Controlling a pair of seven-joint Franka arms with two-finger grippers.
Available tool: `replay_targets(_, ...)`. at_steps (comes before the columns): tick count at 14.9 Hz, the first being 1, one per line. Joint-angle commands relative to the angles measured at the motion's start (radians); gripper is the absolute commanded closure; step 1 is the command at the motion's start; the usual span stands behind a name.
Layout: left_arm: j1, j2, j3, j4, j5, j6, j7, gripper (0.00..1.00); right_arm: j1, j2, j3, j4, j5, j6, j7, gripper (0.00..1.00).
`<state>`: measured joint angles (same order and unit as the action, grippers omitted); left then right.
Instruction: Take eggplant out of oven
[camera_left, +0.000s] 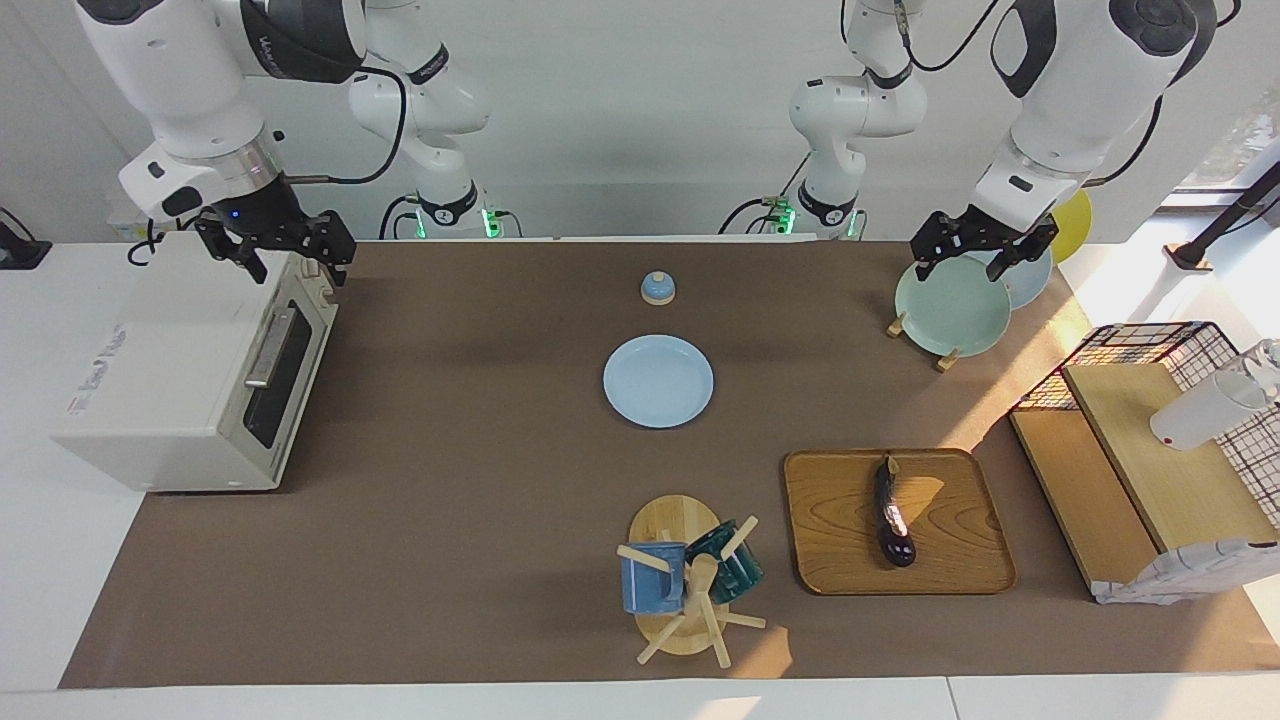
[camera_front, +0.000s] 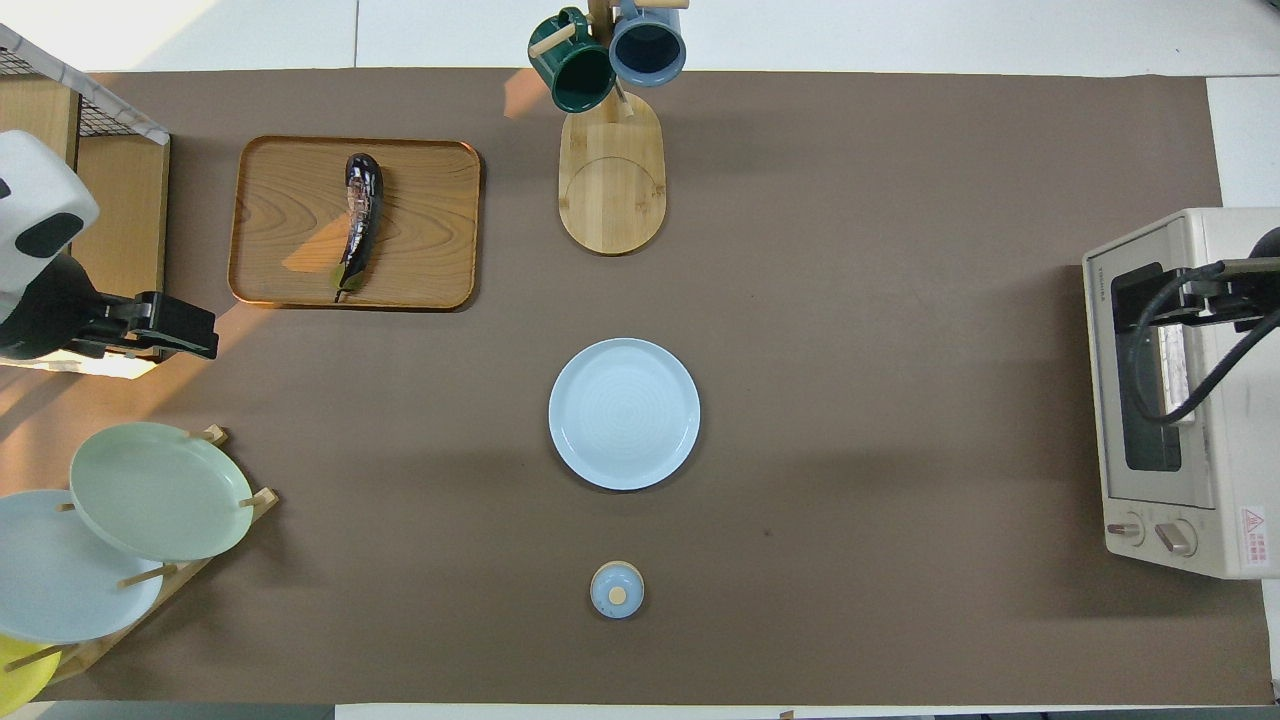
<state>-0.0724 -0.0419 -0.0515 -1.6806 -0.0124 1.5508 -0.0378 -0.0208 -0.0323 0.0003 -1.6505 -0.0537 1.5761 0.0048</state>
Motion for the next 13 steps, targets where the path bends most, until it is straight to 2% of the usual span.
replay_targets(1, 0.029, -0.009, -0.011, -0.011, 0.011, -0.003, 0.015, 0.0, -0.015, -0.006, 0.004, 0.0, 0.031, -0.011, 0.0, 0.0)
replay_targets(6, 0.029, -0.01, -0.01, -0.028, -0.026, 0.052, 0.002, 0.0, -0.015, -0.006, 0.004, 0.0, 0.031, -0.011, 0.0, 0.0)
replay_targets(13, 0.029, -0.007, -0.01, -0.025, -0.024, 0.054, 0.01, 0.0, -0.015, -0.006, 0.004, 0.0, 0.031, -0.011, 0.0, 0.0)
